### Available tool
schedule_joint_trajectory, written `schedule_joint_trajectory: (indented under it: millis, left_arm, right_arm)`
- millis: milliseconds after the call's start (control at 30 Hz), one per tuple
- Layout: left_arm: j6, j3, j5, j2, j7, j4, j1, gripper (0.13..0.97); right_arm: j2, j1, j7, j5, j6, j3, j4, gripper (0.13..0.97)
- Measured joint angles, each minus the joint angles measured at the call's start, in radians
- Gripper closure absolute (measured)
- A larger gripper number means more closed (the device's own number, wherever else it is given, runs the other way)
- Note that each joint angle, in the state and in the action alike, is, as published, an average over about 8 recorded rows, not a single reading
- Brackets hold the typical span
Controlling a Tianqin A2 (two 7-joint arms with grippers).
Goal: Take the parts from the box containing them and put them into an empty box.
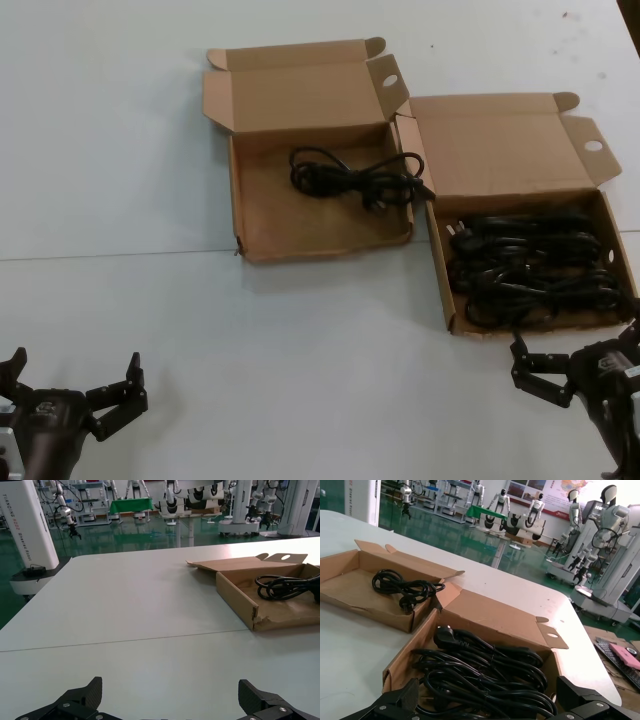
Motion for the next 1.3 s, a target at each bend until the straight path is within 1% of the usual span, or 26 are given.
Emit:
schedule_joint_trajectory:
  millis: [1300]
  left_arm:
    - [0.0,0.0,0.0,0.0,0.0,0.0,0.0,0.132]
  right_arm:
    - [0.0,0.0,0.0,0.0,0.0,0.0,0.0,0.129]
